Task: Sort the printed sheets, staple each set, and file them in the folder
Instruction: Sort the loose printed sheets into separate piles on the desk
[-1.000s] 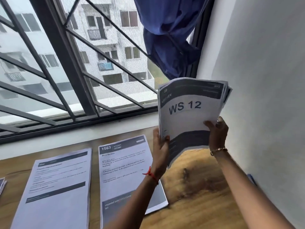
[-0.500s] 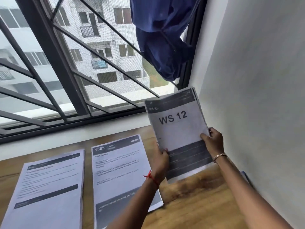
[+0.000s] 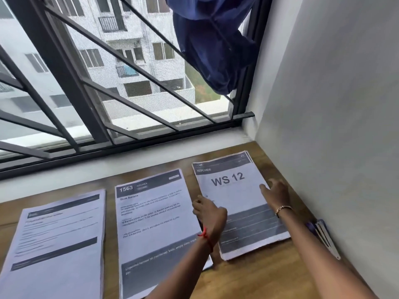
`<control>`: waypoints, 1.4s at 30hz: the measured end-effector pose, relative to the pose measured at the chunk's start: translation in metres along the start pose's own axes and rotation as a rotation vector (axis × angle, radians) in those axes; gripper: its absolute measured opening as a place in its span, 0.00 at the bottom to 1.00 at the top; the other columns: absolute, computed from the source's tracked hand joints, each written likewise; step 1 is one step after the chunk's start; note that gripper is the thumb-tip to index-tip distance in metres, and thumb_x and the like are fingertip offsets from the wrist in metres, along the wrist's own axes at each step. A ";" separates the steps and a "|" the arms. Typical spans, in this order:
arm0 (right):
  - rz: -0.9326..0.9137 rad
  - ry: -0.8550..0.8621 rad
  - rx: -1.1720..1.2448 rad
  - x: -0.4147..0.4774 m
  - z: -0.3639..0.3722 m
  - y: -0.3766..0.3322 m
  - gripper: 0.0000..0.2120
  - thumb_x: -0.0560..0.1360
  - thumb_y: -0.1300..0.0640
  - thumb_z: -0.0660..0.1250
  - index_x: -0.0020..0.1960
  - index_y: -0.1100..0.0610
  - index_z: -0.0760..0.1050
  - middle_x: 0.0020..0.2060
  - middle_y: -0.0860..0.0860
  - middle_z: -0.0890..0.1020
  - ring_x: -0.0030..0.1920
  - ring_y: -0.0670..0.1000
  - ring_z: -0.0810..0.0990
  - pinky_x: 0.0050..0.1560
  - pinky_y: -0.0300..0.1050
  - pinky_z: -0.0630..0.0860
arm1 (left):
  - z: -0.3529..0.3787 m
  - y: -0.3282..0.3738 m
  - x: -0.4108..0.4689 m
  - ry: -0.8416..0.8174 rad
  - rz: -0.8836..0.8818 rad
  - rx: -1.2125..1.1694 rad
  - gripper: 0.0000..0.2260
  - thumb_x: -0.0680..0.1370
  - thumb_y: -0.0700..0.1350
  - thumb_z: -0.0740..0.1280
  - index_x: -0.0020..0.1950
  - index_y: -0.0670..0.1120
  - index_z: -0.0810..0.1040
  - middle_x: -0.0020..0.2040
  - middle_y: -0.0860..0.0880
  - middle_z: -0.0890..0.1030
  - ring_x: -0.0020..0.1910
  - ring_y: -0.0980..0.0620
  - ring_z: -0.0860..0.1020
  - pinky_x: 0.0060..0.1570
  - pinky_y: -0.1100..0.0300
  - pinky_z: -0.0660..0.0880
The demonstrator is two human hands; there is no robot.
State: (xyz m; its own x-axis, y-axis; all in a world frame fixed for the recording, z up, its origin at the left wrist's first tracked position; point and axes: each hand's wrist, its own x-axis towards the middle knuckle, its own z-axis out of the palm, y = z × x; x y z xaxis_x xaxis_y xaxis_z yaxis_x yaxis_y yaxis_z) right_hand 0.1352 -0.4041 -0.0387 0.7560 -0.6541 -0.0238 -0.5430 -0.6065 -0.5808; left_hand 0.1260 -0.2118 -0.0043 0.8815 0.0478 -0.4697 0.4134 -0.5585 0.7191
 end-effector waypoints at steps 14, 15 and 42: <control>-0.091 -0.080 -0.055 0.030 0.013 -0.011 0.14 0.74 0.57 0.65 0.52 0.68 0.77 0.54 0.66 0.75 0.56 0.64 0.73 0.57 0.51 0.70 | -0.009 -0.002 0.017 -0.005 0.084 -0.075 0.20 0.69 0.42 0.60 0.60 0.39 0.67 0.61 0.40 0.65 0.61 0.40 0.66 0.62 0.55 0.64; -0.099 -0.107 -0.036 0.033 0.014 -0.013 0.14 0.75 0.57 0.65 0.52 0.68 0.77 0.54 0.66 0.74 0.56 0.64 0.74 0.57 0.49 0.70 | -0.010 0.000 0.018 -0.013 0.095 -0.084 0.21 0.66 0.45 0.58 0.57 0.39 0.68 0.60 0.40 0.66 0.60 0.40 0.67 0.60 0.57 0.64; -0.299 -0.009 0.018 -0.022 0.044 -0.085 0.15 0.75 0.58 0.65 0.57 0.67 0.73 0.58 0.62 0.72 0.61 0.61 0.67 0.60 0.52 0.64 | -0.064 -0.051 0.016 0.292 0.363 -0.110 0.20 0.73 0.32 0.63 0.65 0.40 0.71 0.62 0.43 0.66 0.64 0.47 0.65 0.64 0.60 0.63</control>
State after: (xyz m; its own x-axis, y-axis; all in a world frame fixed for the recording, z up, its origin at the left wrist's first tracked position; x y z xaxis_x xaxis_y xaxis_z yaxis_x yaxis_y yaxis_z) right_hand 0.1810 -0.3186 -0.0252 0.8846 -0.4437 0.1436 -0.2891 -0.7634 -0.5776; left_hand 0.1336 -0.1296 -0.0162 0.9941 0.1055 -0.0262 0.0751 -0.4923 0.8672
